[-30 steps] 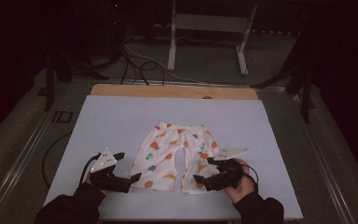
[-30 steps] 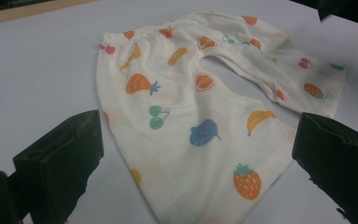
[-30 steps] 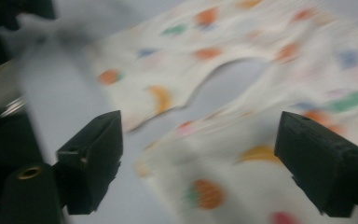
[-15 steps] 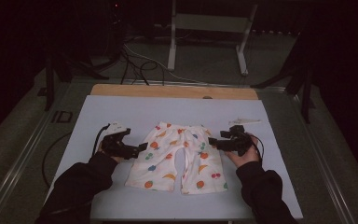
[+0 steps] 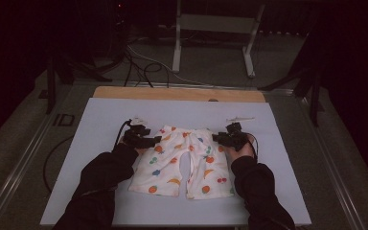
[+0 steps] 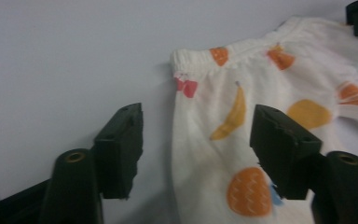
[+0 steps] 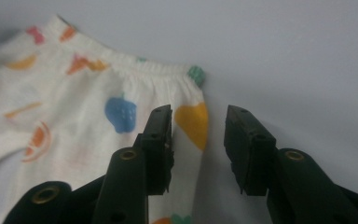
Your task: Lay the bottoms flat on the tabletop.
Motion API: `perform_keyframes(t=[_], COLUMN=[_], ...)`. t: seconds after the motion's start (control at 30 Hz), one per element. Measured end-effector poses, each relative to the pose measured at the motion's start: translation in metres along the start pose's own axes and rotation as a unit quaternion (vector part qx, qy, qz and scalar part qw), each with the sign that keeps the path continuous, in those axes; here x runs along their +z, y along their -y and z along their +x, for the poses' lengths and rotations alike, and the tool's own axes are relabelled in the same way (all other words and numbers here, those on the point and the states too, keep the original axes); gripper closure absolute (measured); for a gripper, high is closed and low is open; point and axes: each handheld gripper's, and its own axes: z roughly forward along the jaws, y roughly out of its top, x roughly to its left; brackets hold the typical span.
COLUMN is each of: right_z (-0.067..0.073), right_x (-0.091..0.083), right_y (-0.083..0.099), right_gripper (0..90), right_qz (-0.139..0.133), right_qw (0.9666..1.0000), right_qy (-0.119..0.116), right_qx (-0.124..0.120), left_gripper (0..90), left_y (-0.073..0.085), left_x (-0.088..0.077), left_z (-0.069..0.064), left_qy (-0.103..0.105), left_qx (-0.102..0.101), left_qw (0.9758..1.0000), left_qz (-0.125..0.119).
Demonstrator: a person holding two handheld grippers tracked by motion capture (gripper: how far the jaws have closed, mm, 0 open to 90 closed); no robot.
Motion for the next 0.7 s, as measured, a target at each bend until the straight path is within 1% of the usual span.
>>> perform_keyframes(t=[0.03, 0.1, 0.13, 0.17, 0.2, 0.23, 0.27, 0.3, 0.33, 0.43, 0.47, 0.5, 0.53, 0.63, 0.7], right_z=[0.000, 0.005, 0.005, 0.008, 0.009, 0.010, 0.010, 0.010, 0.009, 0.010, 0.011, 0.012, 0.012, 0.012, 0.012], right_x=[0.000, 0.006, 0.006, 0.009, 0.011, 0.011, 0.011, 0.011, 0.011, 0.011, 0.012, 0.012, 0.012, 0.012, 0.012], right_y=[0.000, 0.002, 0.002, 0.004, 0.005, 0.006, 0.006, 0.006, 0.006, 0.005, 0.003, 0.003, 0.003, 0.003, 0.003], right_gripper=[62.2, 66.4, 66.4, 70.8, 73.9, 77.4, 79.3, 85.1, 87.2, 88.9, 89.2, 89.4, 89.6, 89.9, 90.0], right_qz=[0.000, 0.015, 0.015, 0.025, 0.028, 0.025, 0.025, 0.026, 0.026, 0.030, 0.032, 0.034, 0.035, 0.035, 0.034], right_qw=[1.0000, 0.9995, 0.9995, 0.9982, 0.9977, 0.9968, 0.9963, 0.9965, 0.9967, 0.9965, 0.9960, 0.9958, 0.9955, 0.9955, 0.9955], right_qy=[0.000, 0.014, 0.014, 0.033, 0.038, 0.049, 0.053, 0.053, 0.052, 0.054, 0.057, 0.060, 0.062, 0.062, 0.062], right_qx=[0.000, -0.024, -0.024, -0.043, -0.049, -0.059, -0.062, -0.059, -0.057, -0.057, -0.060, -0.060, -0.063, -0.063, -0.062], left_gripper=[41.8, 46.8, 50.7, 52.5, 54.1, 58.0, 59.0, 62.3, 64.3, 75.1, 81.4, 86.6, 89.0, 90.0, 90.0], left_y=[0.000, 0.001, 0.001, 0.002, 0.003, 0.005, 0.006, 0.006, 0.005, 0.005, 0.004, 0.004, 0.004, 0.004, 0.003], left_x=[0.000, 0.006, 0.006, 0.010, 0.012, 0.013, 0.014, 0.014, 0.015, 0.015, 0.015, 0.016, 0.016, 0.016, 0.016], left_z=[0.000, 0.000, 0.000, -0.001, -0.001, 0.000, 0.000, -0.001, -0.001, -0.003, -0.002, -0.002, -0.003, -0.004, -0.004], left_qy=[0.000, -0.008, -0.008, -0.019, -0.022, -0.024, -0.030, -0.032, -0.033, -0.034, -0.033, -0.027, -0.031, -0.033, -0.038], left_qx=[0.000, 0.007, 0.007, 0.019, 0.023, 0.025, 0.030, 0.029, 0.030, 0.034, 0.028, 0.026, 0.030, 0.030, 0.028], left_qw=[1.0000, 0.9999, 0.9999, 0.9996, 0.9995, 0.9993, 0.9990, 0.9990, 0.9989, 0.9987, 0.9989, 0.9991, 0.9989, 0.9989, 0.9987], left_qz=[0.000, 0.003, 0.003, 0.007, 0.009, 0.015, 0.012, 0.012, 0.013, 0.014, 0.016, 0.018, 0.017, 0.015, 0.018])
